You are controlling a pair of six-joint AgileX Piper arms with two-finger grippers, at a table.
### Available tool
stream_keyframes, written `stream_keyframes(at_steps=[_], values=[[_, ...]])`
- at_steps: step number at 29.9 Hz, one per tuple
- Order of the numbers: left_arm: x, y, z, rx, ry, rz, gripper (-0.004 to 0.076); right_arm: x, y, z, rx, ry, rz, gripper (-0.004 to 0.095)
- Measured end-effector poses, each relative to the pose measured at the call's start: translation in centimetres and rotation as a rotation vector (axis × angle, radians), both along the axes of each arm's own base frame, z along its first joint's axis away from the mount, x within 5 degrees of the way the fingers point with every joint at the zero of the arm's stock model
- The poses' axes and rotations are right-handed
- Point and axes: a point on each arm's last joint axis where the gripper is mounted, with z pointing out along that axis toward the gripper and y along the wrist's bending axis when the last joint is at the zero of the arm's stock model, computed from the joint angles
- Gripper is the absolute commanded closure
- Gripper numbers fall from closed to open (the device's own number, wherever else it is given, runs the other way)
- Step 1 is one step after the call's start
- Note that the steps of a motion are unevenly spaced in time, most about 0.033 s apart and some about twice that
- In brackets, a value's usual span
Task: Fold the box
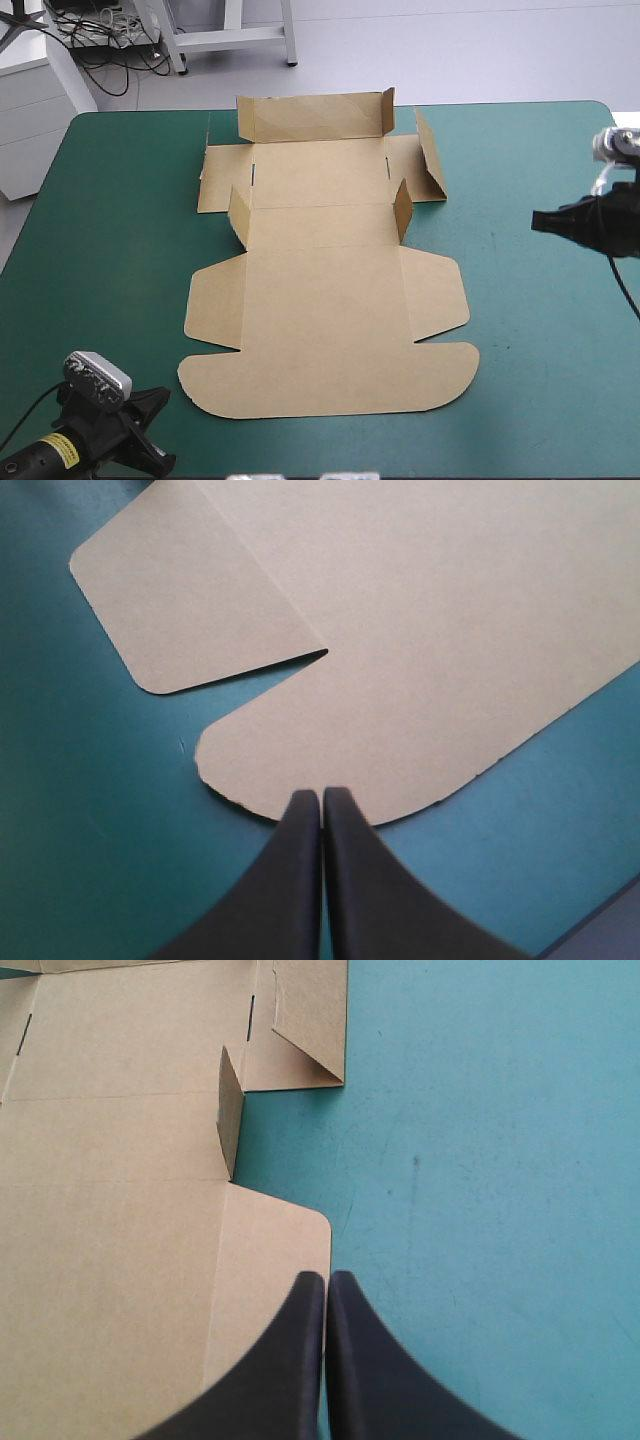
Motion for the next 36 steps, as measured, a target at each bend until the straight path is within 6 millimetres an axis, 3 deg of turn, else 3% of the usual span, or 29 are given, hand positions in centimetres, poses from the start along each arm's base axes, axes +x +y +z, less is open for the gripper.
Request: stream_keyframes(at_steps=[5,13,18,20,23,28,31,36], values=[[0.0,0.0,0.0,0.001,0.000,0.000,0.0734,4.5,1.0,-0.3,0.000,0.050,0.072,0.0904],[0.0,0.0,0.0,0.000,-0.001,0.000,0.0734,11.3,6.9,-1.6,-0.160,0.118,0.167,0.0906],[0.0,0.0,0.0,0.001,-0.001,0.001,0.0734,15.4,9.2,-2.7,-0.146,0.136,0.155,0.0898],[0.0,0.0,0.0,0.001,-0.001,0.001,0.0734,17.1,9.7,-3.5,-0.124,0.157,0.125,0.0843],[0.0,0.0,0.0,0.001,-0.002,0.001,0.0734,19.0,10.3,-4.9,-0.102,0.192,0.102,0.0629],[0.0,0.0,0.0,0.001,-0.002,0.001,0.0734,20.3,11.7,-6.5,-0.063,0.232,0.138,0.0354],[0.0,0.0,0.0,0.001,-0.002,0.001,0.0734,21.1,12.6,-7.8,-0.027,0.270,0.186,0.0299],[0.0,0.0,0.0,0.001,-0.002,0.001,0.0734,22.3,13.7,-10.4,-0.003,0.329,0.255,0.0300]])
